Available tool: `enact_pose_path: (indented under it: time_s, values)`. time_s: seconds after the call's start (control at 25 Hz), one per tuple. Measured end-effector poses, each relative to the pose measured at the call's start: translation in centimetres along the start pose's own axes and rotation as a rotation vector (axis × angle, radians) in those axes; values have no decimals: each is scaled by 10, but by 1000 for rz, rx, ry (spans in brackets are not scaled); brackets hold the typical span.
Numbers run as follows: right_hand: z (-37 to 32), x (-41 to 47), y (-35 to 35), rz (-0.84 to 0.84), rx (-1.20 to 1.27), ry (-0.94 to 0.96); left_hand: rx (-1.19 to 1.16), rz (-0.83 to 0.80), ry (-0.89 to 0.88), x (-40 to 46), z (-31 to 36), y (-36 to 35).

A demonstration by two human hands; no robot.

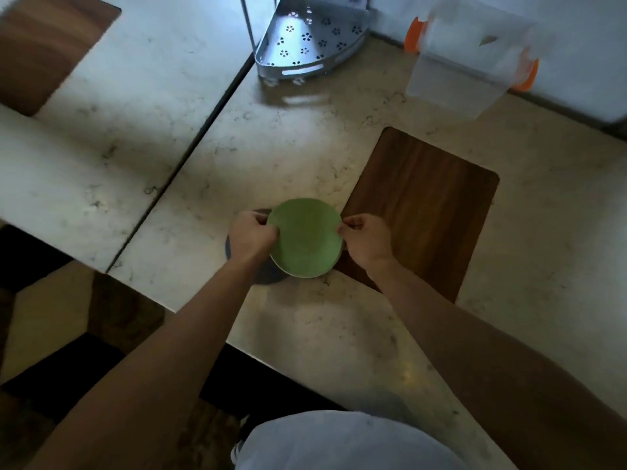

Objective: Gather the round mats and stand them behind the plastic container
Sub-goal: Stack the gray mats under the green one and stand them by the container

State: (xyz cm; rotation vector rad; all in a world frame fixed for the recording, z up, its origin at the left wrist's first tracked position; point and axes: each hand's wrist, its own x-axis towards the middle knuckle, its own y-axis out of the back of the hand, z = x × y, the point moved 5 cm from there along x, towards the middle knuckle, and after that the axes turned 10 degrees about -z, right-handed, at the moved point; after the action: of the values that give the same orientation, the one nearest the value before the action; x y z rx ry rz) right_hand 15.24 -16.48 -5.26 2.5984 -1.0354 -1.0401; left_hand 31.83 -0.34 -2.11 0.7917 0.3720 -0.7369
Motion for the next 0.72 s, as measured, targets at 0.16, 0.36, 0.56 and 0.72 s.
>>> enact_pose_path:
  time_s: [0.16, 0.36, 0.56, 0.72]
  values:
    - [-16, 4, -46, -56, -23, 14, -51, 90, 87, -1, -34, 39]
    - [-19, 6, -75, -66, -109, 5, -33, 75, 137, 8, -62, 51]
    - [-21, -2, -76, -30, -210, 81, 22, 98, 87, 9, -66, 45]
    - [-26, -8, -77, 2, -408, 104, 198, 142, 33, 10, -60, 42]
